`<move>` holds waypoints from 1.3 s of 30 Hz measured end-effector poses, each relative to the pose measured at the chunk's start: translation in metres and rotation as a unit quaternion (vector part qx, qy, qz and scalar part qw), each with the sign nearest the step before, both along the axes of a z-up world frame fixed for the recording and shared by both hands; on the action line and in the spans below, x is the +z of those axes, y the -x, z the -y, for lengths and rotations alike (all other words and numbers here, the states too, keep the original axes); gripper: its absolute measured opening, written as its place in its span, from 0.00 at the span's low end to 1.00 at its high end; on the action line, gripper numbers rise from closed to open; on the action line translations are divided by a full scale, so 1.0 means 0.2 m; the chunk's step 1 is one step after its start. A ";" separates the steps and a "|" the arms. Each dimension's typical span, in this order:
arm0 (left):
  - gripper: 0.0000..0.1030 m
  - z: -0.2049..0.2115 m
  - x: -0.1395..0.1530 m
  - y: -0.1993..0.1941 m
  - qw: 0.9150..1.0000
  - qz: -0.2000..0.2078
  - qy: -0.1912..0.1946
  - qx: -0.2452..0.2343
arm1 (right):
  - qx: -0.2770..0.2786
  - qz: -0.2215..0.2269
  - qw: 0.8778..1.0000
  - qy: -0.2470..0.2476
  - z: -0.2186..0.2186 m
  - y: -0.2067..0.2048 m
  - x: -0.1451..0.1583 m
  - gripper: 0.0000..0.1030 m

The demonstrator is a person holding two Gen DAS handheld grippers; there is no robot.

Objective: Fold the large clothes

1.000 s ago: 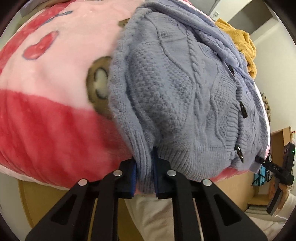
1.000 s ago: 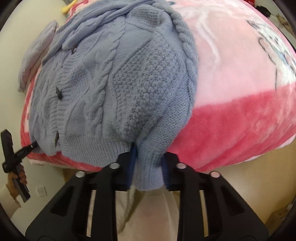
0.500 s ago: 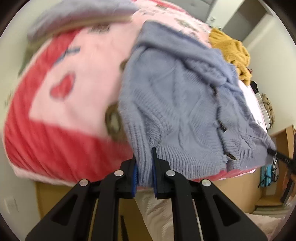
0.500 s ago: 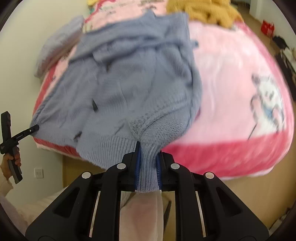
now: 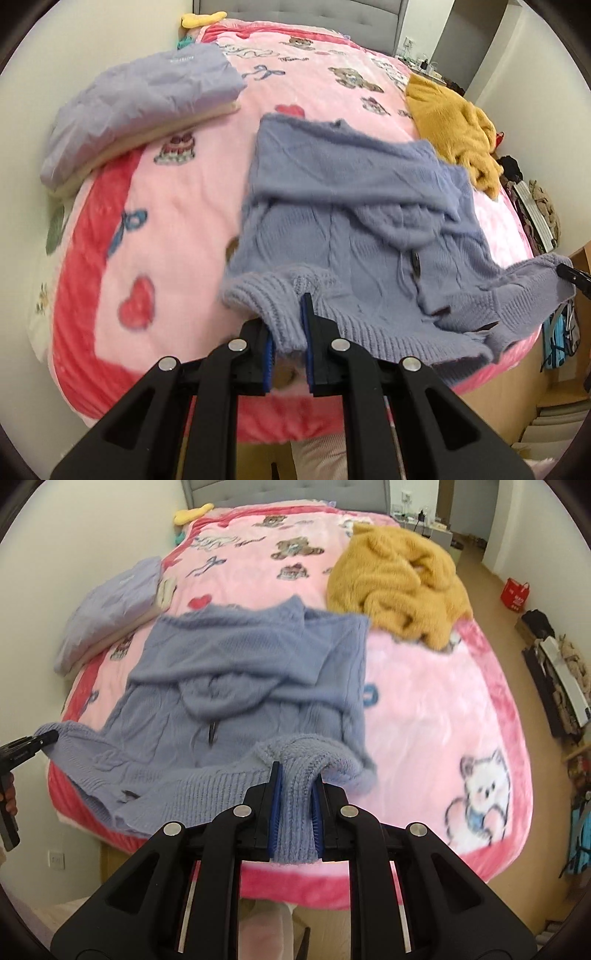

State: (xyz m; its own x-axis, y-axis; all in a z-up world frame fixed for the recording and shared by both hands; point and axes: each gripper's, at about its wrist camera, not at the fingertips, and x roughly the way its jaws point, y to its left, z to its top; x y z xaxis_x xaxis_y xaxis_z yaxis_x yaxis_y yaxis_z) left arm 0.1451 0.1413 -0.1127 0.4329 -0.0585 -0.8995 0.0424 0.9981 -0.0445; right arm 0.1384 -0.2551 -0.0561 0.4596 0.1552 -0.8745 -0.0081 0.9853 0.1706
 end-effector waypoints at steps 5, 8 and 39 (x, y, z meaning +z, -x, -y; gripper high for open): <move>0.12 -0.02 0.08 -0.27 1.000 0.016 0.007 -0.012 | -0.025 0.019 0.999 0.027 0.00 -0.21 0.08 0.13; 0.12 -0.03 0.10 -0.49 0.999 0.028 0.013 -0.019 | -0.042 0.035 0.998 0.038 0.01 -0.37 0.11 0.13; 0.22 0.03 -0.72 -1.95 0.995 0.014 -0.081 0.063 | -0.064 -0.061 0.996 0.019 0.25 -1.85 -0.88 0.35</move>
